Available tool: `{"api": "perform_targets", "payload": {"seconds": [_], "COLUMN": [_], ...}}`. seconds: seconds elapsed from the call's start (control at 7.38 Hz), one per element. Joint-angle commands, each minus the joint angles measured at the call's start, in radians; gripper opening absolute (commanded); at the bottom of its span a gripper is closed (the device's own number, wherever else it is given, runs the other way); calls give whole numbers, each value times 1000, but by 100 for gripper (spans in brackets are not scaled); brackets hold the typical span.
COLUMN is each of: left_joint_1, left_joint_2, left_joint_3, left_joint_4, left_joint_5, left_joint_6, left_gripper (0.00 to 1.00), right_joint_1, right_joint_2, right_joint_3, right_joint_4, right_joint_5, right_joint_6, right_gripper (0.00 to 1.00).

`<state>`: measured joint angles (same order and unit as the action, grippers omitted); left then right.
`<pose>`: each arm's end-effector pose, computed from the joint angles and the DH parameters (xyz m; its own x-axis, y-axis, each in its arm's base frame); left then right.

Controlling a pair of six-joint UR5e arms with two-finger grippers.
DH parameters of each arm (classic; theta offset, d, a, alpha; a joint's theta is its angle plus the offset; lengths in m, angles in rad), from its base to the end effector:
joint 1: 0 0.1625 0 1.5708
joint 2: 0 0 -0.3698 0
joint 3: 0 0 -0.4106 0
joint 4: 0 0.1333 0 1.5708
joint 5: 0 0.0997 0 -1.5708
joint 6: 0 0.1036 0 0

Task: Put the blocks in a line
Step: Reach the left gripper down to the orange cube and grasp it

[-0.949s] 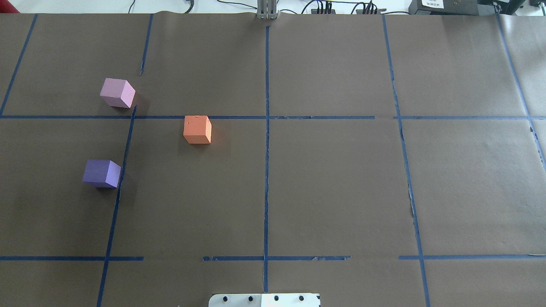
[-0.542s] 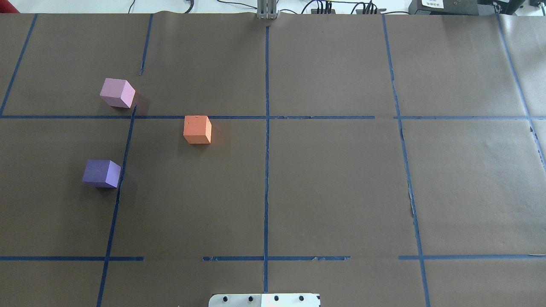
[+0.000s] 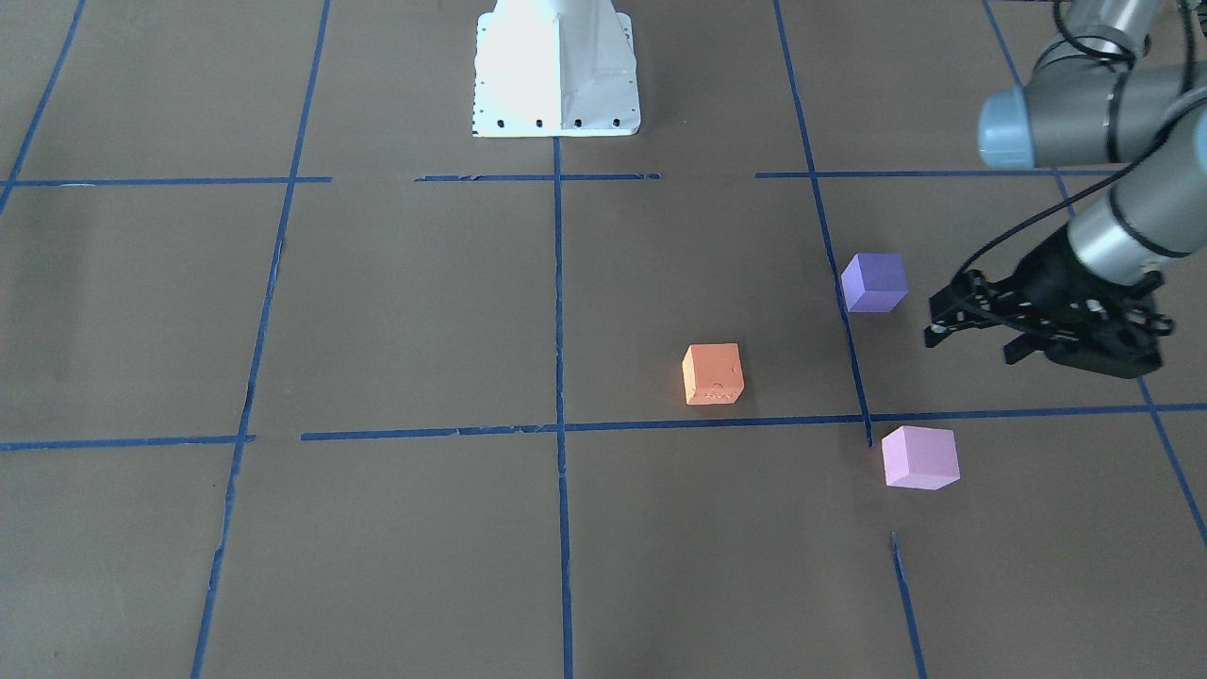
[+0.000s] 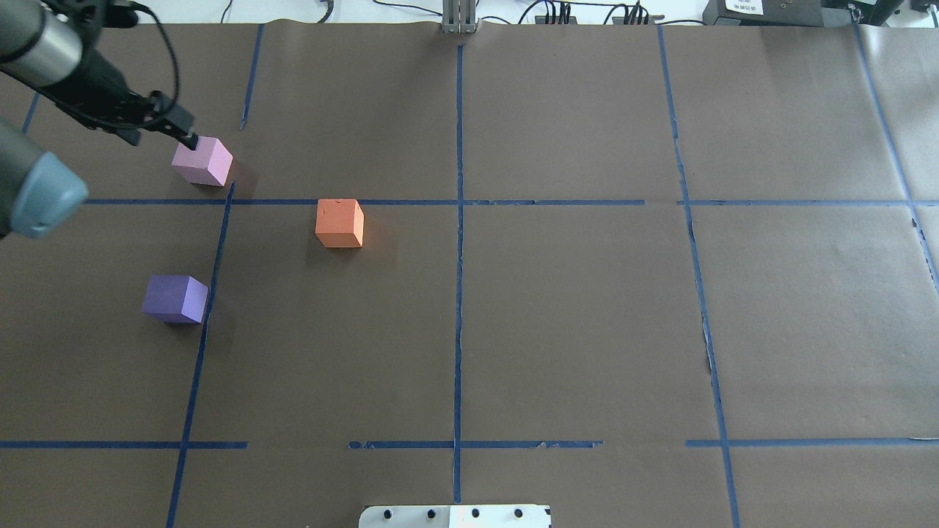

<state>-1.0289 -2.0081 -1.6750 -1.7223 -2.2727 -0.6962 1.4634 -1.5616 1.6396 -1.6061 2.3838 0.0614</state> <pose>0.2710 -0.5789 0.2830 0.5932 0.1507 -0.7908 -0.0213 0.9849 0.1716 0.0025 -0.5187 0.5672 0.6853 -0.0434 0.7269 0.0652 0.9979 -0.0019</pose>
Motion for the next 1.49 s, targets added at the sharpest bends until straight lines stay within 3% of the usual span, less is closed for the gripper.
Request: {"api": "perform_targets", "payload": {"seconds": [0.0, 0.27, 0.54, 0.68, 1.36], "left_joint_1": [159, 248, 274, 294, 348], "left_joint_2": [-142, -155, -219, -216, -208], "left_joint_3": [71, 141, 222, 228, 270], "left_joint_4": [-14, -135, -135, -135, -135], "left_joint_5": [82, 186, 197, 247, 323], "left_joint_6": [-264, -412, -494, -496, -537], "left_gripper": [100, 100, 100, 100, 97], "right_joint_1": [0, 0, 0, 0, 0], "right_joint_2": [0, 0, 0, 0, 0], "right_joint_3": [-1, -1, 0, -1, 0], "right_joint_4": [0, 0, 0, 0, 0], "right_joint_5": [0, 0, 0, 0, 0], "right_joint_6": [0, 0, 0, 0, 0], "right_gripper": [100, 100, 100, 100, 100]}}
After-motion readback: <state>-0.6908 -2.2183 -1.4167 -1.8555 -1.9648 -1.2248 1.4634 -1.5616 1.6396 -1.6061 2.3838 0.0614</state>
